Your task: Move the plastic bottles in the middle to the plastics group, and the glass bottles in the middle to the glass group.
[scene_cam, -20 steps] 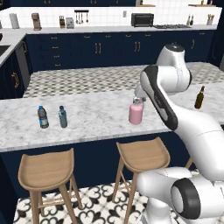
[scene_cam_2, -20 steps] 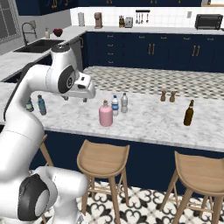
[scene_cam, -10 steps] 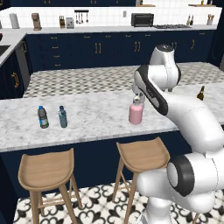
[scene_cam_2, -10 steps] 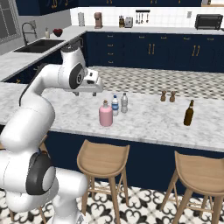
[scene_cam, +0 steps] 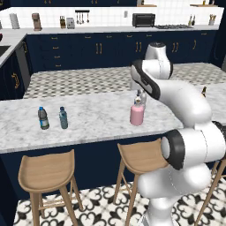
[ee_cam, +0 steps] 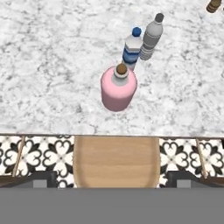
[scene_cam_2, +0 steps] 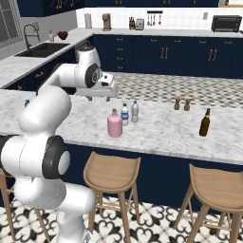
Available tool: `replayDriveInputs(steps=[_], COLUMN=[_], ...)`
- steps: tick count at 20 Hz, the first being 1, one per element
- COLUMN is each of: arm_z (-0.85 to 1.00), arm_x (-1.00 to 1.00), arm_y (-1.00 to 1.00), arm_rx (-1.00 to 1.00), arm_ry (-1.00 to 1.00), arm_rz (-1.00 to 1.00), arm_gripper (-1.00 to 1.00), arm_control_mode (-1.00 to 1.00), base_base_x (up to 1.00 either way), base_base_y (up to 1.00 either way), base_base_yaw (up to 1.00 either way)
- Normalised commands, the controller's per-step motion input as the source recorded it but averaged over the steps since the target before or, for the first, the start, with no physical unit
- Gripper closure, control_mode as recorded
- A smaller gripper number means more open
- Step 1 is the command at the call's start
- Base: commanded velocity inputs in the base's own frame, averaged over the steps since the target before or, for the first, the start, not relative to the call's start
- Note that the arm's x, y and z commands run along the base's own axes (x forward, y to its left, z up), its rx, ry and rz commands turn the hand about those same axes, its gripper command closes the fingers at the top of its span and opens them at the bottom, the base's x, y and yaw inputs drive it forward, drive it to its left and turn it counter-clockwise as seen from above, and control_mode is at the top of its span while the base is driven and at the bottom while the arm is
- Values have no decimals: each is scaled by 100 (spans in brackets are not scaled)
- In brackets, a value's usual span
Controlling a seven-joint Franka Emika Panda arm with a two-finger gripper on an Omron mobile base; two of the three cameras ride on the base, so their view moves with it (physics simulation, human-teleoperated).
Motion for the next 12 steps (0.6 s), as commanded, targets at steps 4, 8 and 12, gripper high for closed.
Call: replayDriveInputs(steps=[4, 8, 12], arm_z=[-36, -33, -65], arm_x=[78, 55, 9], arm_y=[-3, -18, -20], arm_rx=[0, 1, 4], arm_ry=[13, 5, -6], arm_rz=[-1, -3, -7], arm_gripper=[-100, -100, -100], arm_control_mode=[-100, -100, -100], base_base_x=[0, 0, 0], base_base_y=[0, 0, 0], base_base_yaw=[0, 0, 0])
